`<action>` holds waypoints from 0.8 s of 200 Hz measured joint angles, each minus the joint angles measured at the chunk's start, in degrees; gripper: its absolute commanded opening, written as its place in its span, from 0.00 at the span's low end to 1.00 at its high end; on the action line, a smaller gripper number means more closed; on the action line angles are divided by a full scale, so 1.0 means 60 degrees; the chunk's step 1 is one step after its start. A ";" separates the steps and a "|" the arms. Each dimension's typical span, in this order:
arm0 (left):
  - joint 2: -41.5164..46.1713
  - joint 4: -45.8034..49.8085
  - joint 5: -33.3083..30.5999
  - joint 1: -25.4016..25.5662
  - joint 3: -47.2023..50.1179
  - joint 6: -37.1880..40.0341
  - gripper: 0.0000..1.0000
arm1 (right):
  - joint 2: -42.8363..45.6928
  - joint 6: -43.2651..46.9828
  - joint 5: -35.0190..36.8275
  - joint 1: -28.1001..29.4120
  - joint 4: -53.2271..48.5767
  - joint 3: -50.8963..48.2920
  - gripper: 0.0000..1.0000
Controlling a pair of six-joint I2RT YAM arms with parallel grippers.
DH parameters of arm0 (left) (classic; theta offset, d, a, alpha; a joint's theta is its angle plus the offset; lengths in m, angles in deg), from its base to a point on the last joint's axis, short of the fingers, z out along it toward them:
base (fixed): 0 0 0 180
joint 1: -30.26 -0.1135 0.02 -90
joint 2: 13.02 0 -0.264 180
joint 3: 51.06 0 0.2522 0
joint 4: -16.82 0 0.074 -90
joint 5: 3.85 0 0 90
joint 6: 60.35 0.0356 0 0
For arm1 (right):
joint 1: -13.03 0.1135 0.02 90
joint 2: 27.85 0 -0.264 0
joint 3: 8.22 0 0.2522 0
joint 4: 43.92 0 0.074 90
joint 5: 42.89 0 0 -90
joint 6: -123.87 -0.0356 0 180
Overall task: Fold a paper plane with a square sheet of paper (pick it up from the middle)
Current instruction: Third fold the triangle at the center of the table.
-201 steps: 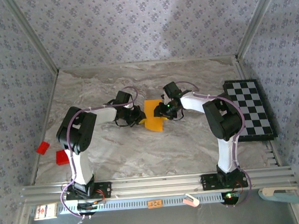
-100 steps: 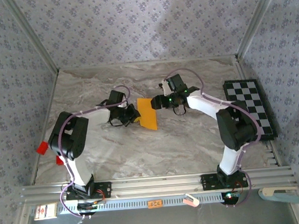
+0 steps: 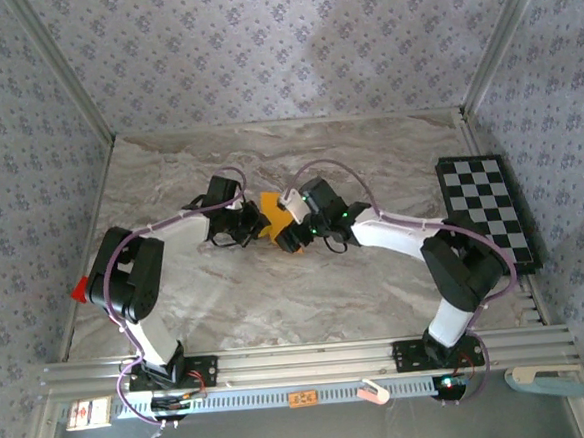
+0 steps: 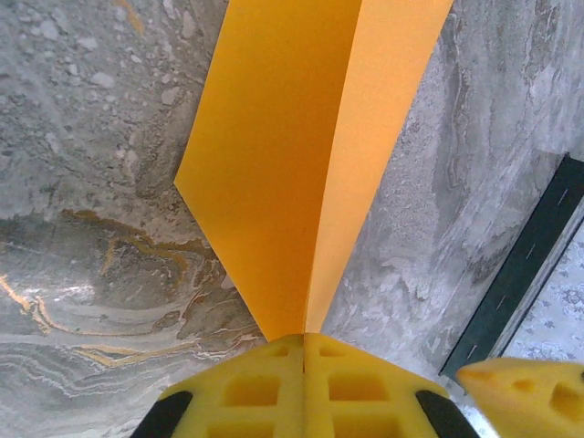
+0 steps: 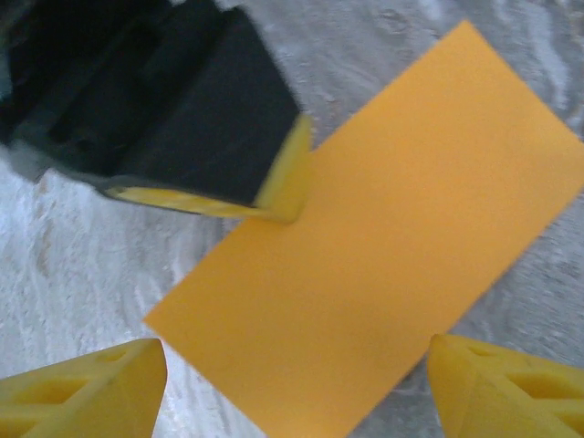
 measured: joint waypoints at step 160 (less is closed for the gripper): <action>-0.0004 0.0382 0.0000 0.0000 -0.0022 0.0000 0.00 | -0.0605 0.0729 0.1122 0.0794 0.1450 -0.0787 0.52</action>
